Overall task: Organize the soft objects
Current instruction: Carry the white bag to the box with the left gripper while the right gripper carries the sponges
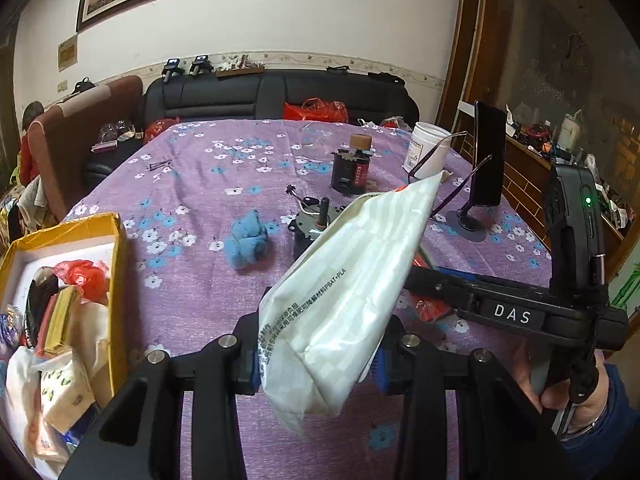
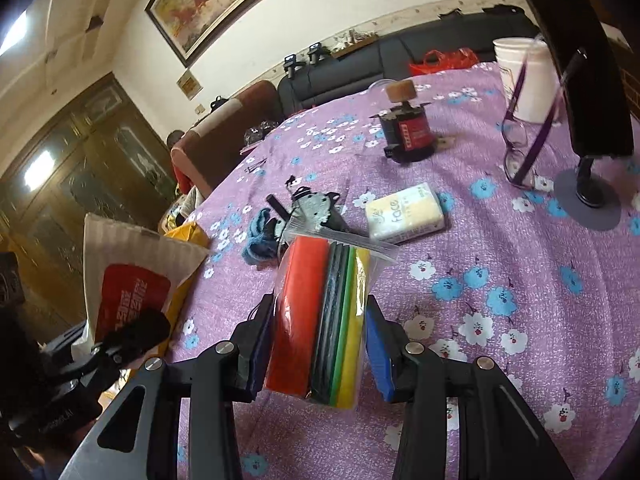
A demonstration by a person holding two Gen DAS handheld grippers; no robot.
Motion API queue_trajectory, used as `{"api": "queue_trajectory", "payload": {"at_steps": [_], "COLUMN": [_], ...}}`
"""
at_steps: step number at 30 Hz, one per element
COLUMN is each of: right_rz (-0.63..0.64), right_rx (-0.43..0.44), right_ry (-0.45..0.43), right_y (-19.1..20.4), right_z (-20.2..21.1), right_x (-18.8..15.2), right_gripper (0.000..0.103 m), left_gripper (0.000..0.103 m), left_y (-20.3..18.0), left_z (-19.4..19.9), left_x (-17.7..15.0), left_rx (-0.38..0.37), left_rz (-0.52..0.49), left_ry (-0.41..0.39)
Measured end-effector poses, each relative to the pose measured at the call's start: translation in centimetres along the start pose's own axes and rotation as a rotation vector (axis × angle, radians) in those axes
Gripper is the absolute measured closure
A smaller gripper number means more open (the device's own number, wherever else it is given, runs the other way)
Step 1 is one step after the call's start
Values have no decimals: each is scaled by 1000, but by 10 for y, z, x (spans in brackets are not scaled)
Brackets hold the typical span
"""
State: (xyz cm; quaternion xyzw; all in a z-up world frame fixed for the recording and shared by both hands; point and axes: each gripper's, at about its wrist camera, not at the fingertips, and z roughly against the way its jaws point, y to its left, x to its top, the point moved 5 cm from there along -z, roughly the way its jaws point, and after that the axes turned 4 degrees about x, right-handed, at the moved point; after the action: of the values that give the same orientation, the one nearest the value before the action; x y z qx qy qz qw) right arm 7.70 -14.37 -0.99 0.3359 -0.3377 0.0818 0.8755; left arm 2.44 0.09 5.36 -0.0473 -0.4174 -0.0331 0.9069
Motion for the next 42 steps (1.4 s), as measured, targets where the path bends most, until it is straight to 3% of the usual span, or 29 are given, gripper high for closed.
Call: {"api": "queue_trajectory", "payload": {"at_steps": [13,22,35,42], "right_rz": [12,50,52,114], "right_rx": [23,33,82,169], "right_ry": [-15,-25,29,117], "right_y": [4,16,33,104], "right_z": [9,13,-3,-34], "right_x": [1,-2,-7,-10], "right_gripper": [57,57,57,56], "left_gripper": [65,65,64,64], "left_y": [-20,-4,111,197], "left_z": [4,29,62,72], "left_x": [4,-4,-21,-36], "left_rx": [-21,-6,102,235], "left_rz": [-6,10,176,300], "left_ry": [4,-27,-72,-68]}}
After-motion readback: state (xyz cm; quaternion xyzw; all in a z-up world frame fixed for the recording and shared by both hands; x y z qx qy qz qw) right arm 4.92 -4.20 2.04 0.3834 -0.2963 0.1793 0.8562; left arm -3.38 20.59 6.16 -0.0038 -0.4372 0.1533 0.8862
